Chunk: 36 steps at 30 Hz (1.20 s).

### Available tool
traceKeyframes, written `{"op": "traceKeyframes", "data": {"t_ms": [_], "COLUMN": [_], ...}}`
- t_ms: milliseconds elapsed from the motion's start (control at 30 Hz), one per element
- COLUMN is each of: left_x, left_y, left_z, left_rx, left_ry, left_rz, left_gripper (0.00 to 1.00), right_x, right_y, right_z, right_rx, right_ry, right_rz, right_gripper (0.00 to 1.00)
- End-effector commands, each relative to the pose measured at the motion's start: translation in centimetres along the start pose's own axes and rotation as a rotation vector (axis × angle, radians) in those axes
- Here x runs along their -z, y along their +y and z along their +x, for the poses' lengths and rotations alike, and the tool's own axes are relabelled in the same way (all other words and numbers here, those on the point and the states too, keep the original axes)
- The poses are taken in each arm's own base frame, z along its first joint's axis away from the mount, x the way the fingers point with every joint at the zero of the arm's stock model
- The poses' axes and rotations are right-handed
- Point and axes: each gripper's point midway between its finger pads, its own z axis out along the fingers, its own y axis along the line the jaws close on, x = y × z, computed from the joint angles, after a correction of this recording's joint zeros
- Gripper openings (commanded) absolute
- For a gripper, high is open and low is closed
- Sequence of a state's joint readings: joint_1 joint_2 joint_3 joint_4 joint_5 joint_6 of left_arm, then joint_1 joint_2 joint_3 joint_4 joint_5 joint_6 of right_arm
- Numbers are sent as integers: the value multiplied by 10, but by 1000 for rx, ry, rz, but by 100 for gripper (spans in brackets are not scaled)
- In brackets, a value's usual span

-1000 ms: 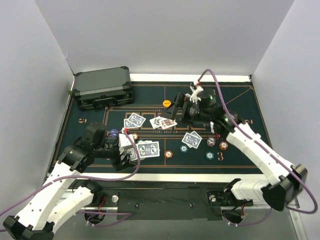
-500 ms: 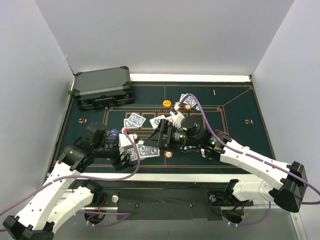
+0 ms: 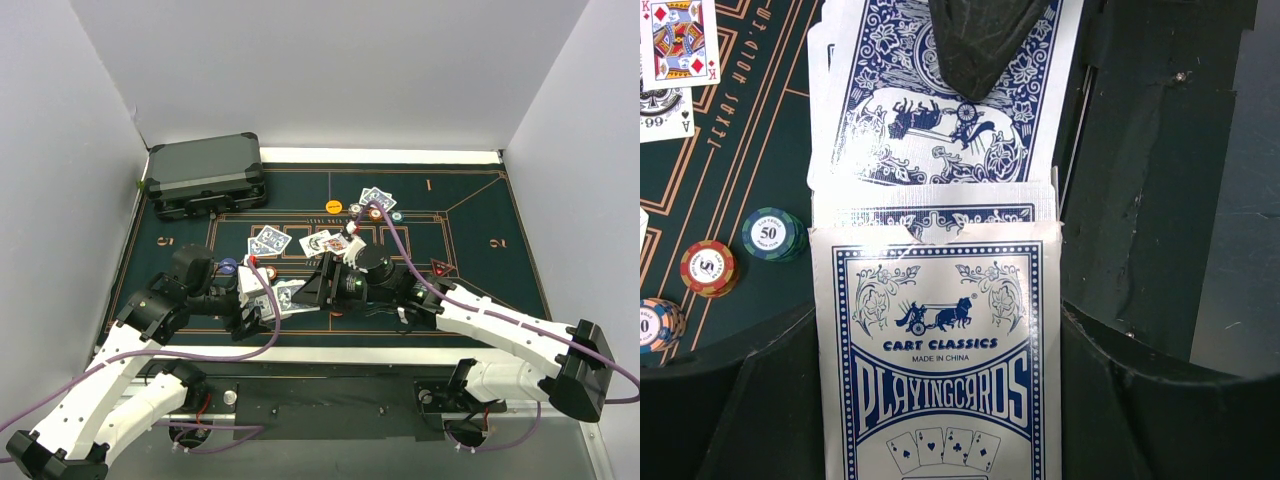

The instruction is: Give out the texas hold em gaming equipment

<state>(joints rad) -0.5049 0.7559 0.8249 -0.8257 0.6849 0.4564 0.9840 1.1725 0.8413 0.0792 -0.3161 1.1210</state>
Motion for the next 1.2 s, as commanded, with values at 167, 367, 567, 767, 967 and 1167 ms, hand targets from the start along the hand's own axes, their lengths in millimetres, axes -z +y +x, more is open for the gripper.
{"op": "traceKeyframes", "data": {"t_ms": [167,367,567,767,967,1167], "left_x": [2,3,3,2,3,3], "left_y": [3,3,3,4,4,3], "left_z": [-18,-20,-20,-20,-21,-21], "left_rx": [-43,-45,-48,-45,-49,-48], "left_ry": [-58,-62,-58,-59,-62,-63], "left_rz": [-7,-10,-8,-10,-10,-10], "left_gripper": [0,0,0,0,0,0], "right_x": [4,9,15,21,26,27], "right_y": [11,8,8,7,4,2], "right_z": [-8,-6,-6,-5,-4,-2], "right_rx": [8,6,3,10,12,11], "right_ry": [-46,-47,-51,-52,-53,-48], "right_rz": [-40,-31,-29,-24,-12,-9], "right_gripper": [44,32,7,4,3,8]}}
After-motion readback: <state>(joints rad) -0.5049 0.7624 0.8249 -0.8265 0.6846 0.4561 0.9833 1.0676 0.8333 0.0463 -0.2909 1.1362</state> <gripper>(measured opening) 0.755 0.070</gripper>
